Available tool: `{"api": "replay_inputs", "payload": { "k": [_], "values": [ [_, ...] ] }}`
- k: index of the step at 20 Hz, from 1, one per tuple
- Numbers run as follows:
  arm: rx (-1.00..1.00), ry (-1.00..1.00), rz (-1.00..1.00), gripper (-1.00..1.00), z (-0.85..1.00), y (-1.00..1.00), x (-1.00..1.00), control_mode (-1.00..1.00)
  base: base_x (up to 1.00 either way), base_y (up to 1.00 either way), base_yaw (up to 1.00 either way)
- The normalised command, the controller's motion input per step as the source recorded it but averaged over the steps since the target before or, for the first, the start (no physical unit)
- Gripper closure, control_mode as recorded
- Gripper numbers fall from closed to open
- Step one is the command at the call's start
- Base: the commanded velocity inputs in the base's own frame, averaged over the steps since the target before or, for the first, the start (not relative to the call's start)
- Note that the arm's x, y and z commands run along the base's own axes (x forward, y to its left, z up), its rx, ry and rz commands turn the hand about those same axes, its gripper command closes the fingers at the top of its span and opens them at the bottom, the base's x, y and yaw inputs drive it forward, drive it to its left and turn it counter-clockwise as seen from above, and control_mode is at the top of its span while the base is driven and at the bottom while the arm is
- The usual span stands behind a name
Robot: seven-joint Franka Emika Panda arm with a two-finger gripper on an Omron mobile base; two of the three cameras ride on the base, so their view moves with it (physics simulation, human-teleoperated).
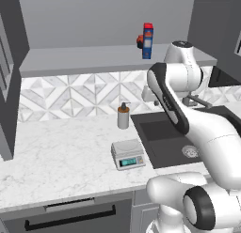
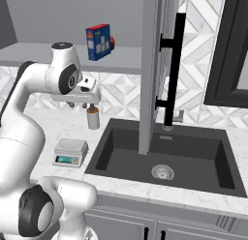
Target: Pick the boxed food and place it on the digital scale for weighing, and close the cabinet.
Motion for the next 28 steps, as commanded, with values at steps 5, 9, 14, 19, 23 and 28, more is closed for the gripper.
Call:
{"api": "replay_inputs", "payload": {
  "k": [5, 9, 14, 19, 23, 28],
  "values": [
    [-0.02, -0.07, 0.02, -1.0, 0.0, 0.08, -0.34, -1.0, 0.0, 0.0, 0.0],
    [-0.03, -0.19, 0.01, -1.0, 0.3, 0.36, -0.61, -1.0, 0.0, 0.0, 0.0],
    [0.0, -0.29, 0.0, -1.0, 0.89, 0.11, -0.19, -1.0, 0.0, 0.0, 0.0],
    [0.0, -0.37, 0.0, -1.0, 0.9, 0.01, -0.06, -1.0, 0.0, 0.0, 0.0],
    [0.0, -0.38, 0.0, -1.0, 0.73, 0.0, 0.01, -1.0, 0.0, 0.0, 0.0],
    [0.0, -0.32, 0.0, -1.0, 0.21, 0.0, 0.11, -1.0, 0.0, 0.0, 0.0]
  ]
}}
